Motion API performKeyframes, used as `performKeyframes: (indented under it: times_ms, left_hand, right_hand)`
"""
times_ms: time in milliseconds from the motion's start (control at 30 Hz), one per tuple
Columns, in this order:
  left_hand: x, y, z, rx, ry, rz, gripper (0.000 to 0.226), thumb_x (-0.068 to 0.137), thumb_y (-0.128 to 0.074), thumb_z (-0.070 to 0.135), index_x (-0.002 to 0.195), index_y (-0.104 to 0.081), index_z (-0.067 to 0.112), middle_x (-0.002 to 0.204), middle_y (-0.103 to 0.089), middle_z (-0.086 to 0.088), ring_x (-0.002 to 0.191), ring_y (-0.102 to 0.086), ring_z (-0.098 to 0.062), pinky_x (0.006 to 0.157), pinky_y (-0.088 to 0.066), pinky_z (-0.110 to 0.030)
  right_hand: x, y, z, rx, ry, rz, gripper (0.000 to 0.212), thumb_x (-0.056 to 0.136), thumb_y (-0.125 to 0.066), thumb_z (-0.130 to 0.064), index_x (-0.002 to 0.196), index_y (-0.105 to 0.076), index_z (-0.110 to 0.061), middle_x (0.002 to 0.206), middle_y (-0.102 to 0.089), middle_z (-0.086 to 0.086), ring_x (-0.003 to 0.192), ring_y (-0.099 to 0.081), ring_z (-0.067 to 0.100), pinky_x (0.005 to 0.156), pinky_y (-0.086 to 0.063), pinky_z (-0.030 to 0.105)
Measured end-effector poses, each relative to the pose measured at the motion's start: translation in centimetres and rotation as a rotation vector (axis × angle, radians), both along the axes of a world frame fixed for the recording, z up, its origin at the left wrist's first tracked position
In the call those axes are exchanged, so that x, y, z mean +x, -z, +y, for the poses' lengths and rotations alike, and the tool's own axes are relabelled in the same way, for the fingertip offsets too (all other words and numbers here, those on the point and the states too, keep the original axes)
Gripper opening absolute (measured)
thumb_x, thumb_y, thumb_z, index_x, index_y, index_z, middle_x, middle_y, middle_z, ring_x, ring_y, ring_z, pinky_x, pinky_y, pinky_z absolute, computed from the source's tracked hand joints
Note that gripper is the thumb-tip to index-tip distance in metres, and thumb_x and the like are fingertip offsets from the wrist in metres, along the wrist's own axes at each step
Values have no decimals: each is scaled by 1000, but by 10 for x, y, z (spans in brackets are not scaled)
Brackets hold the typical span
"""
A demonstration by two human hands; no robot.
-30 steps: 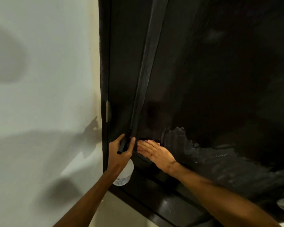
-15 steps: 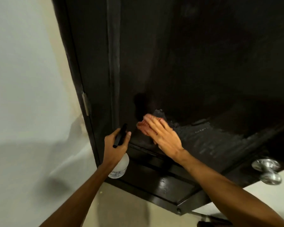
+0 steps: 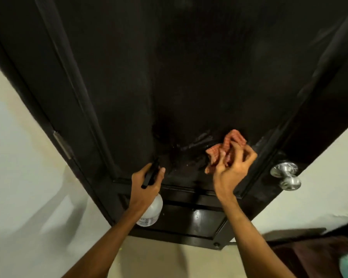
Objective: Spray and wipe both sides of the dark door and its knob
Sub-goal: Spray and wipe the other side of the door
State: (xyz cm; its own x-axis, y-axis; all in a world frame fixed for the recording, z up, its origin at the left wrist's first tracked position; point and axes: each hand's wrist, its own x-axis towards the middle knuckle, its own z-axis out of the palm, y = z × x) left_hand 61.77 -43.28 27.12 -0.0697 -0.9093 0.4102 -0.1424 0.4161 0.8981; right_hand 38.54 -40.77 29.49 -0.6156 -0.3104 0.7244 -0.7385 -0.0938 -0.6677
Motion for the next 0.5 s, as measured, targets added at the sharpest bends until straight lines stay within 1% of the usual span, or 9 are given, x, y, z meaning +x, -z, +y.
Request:
performKeyframes:
  times_ms: [67, 100, 133, 200, 233, 267, 367, 433, 500]
  left_hand:
    - [-13, 0, 5, 1, 27, 7, 24, 97, -73, 9, 86, -71, 30, 75, -74, 2, 68, -72, -14, 57, -55, -19]
    - [-26, 1, 8, -4, 49, 2, 26, 96, -73, 9, 87, -71, 33, 77, -75, 4, 71, -74, -12, 59, -56, -19]
    - [-31, 0, 10, -7, 54, -3, 29, 96, -74, 9, 87, -71, 37, 78, -76, 6, 73, -74, -11, 61, -57, -19]
    - [-50, -1, 13, -9, 97, -31, 30, 96, -74, 12, 85, -72, 40, 79, -75, 6, 74, -74, -11, 61, -58, -20]
    - [-54, -1, 13, -12, 102, -43, 28, 97, -74, 13, 86, -72, 39, 78, -75, 5, 73, -74, -11, 60, -57, -20]
    - [-59, -1, 13, -10, 114, -54, 25, 97, -74, 13, 86, -71, 36, 78, -75, 4, 70, -73, -11, 58, -56, -20]
    - [-68, -3, 10, -32, 111, -70, 23, 97, -74, 14, 84, -70, 33, 78, -75, 8, 71, -73, -10, 60, -58, -27]
    - [-74, 0, 12, -30, 129, -90, 20, 97, -74, 14, 83, -70, 29, 78, -74, 11, 72, -73, -10, 63, -59, -28]
    - [-81, 5, 16, 18, 145, -99, 20, 97, -74, 13, 84, -71, 28, 78, -75, 10, 73, -73, -9, 61, -59, -26]
  right_hand:
    - [4, 2, 0, -113, 68, -232, 29, 98, -69, -10, 125, -63, -3, 126, -45, 20, 117, -53, 28, 104, -41, 23]
    - [4, 12, 2, -120, 69, -304, 29, 98, -67, -9, 126, -61, -3, 127, -43, 20, 117, -52, 28, 105, -41, 25]
    - [13, 25, 1, -100, 37, -352, 29, 98, -66, -6, 127, -59, -3, 128, -41, 19, 117, -50, 28, 107, -43, 33]
    - [22, 46, 7, -37, -5, -398, 29, 96, -64, 0, 124, -56, -7, 126, -38, 14, 114, -49, 26, 104, -44, 50]
    - [28, 49, 7, -11, -33, -391, 29, 96, -63, 1, 122, -55, -9, 126, -38, 11, 113, -49, 23, 102, -44, 52]
    - [27, 44, 8, -8, -65, -359, 29, 97, -62, 1, 122, -54, -10, 127, -37, 10, 113, -48, 20, 103, -45, 49]
    - [20, 5, 2, -44, -180, -199, 31, 100, -62, -3, 130, -62, -9, 136, -38, 10, 126, -48, 15, 110, -40, 27]
    - [12, -5, -2, -62, -187, -96, 34, 100, -62, -4, 134, -63, -5, 142, -37, 12, 136, -44, 21, 115, -37, 29]
    - [7, 15, 3, -74, -129, -160, 36, 100, -61, -3, 137, -61, -5, 145, -35, 12, 142, -40, 23, 118, -37, 35]
